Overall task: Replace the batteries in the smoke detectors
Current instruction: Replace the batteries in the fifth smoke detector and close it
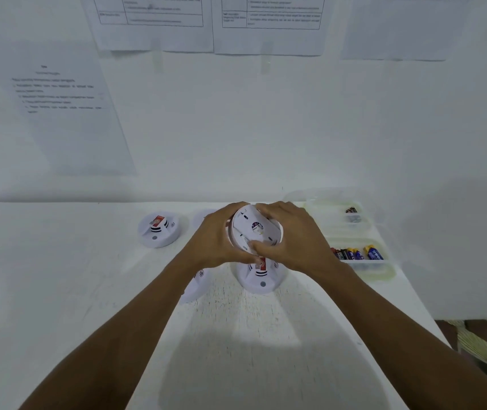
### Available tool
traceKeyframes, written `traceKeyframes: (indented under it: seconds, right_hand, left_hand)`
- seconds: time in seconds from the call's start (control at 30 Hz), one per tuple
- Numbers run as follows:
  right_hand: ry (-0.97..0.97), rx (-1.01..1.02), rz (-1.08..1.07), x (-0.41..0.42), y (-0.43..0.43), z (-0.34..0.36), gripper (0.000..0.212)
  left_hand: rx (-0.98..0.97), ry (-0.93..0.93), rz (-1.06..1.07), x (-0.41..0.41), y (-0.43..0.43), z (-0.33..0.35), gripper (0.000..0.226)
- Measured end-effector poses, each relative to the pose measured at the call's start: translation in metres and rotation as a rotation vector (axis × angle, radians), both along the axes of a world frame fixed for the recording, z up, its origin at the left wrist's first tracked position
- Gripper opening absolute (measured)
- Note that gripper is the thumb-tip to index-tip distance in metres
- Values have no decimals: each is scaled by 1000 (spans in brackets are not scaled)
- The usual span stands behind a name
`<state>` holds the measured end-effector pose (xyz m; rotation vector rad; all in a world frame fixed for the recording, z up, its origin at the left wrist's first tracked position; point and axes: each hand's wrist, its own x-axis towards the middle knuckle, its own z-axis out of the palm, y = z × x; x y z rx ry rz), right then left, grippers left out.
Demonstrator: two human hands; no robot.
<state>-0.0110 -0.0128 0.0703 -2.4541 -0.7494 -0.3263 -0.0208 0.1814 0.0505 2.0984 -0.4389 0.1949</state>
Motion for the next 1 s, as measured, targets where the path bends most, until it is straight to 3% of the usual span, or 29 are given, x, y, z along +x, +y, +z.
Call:
traceKeyframes:
  seconds: [0.1, 0.23, 0.3, 0.57, 0.83, 1.0]
  right_hand:
    - [51, 88, 2, 2, 2, 3, 59]
    - [157, 405, -45, 27, -8, 7, 23]
    - [188, 456, -50, 49, -20, 4, 22]
    - [323, -97, -51, 119, -25, -32, 32]
    - [281, -141, -174, 126, -13, -52, 35]
    - [119, 179, -67, 92, -3, -28, 24]
  left_hand:
    - [-1, 17, 14, 6, 2, -6, 84]
    - [11, 54, 70, 11, 14, -16, 85]
    - [27, 67, 84, 12, 24, -21, 89]
    - [40, 86, 99, 16, 38, -29, 98]
    - [34, 88, 81, 19, 35, -28, 96]
    - [56, 77, 61, 21, 28, -25, 98]
